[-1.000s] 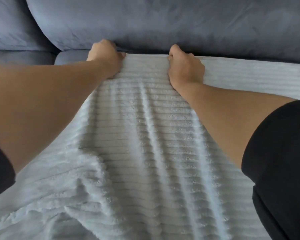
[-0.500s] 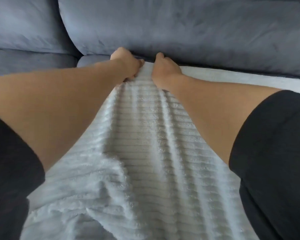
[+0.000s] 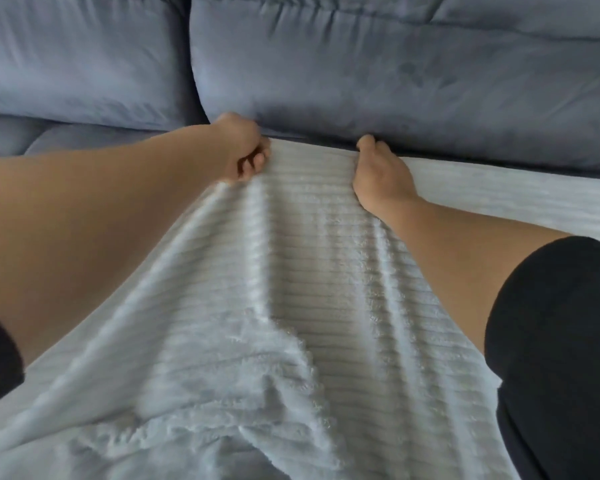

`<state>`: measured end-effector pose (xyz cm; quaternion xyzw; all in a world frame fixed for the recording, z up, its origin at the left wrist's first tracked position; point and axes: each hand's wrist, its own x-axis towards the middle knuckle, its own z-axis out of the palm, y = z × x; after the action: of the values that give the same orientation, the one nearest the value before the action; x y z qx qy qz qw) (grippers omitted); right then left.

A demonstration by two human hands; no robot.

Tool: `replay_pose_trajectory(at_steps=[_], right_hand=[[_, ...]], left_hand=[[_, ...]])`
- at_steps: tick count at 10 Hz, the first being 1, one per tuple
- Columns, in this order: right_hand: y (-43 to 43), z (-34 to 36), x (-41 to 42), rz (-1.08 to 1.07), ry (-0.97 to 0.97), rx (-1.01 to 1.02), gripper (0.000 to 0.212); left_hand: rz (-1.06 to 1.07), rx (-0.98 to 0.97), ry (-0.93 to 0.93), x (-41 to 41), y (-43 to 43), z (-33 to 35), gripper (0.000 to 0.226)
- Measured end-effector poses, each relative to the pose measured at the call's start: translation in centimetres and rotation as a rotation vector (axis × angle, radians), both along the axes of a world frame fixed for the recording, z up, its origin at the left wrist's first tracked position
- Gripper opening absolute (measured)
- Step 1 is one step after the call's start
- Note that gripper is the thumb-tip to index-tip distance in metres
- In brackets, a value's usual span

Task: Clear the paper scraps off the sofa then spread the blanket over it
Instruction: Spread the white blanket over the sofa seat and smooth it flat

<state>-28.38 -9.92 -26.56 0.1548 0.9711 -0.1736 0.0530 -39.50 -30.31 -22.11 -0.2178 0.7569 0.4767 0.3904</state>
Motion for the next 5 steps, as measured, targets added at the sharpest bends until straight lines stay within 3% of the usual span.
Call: replay_pose_trajectory(at_steps=[2, 4, 5], right_hand=[[0.3, -0.6, 0.0, -0.034, 0.079, -0.028, 0.016], [-3.0, 2.1, -3.7, -0.003, -0.127, 0.053, 0.012], [-5.1, 2.4, -5.2, 0.043, -0.160, 0.113, 0.027]], left_hand=[[-0.151, -0.077, 0.274, 0.8, 0.1, -3.6, 0.021], [-0.047, -0.034, 0.350, 1.4, 0.0, -4.8, 0.018], [-0.014, -0.023, 0.415, 1.7, -0.2, -4.9, 0.015]])
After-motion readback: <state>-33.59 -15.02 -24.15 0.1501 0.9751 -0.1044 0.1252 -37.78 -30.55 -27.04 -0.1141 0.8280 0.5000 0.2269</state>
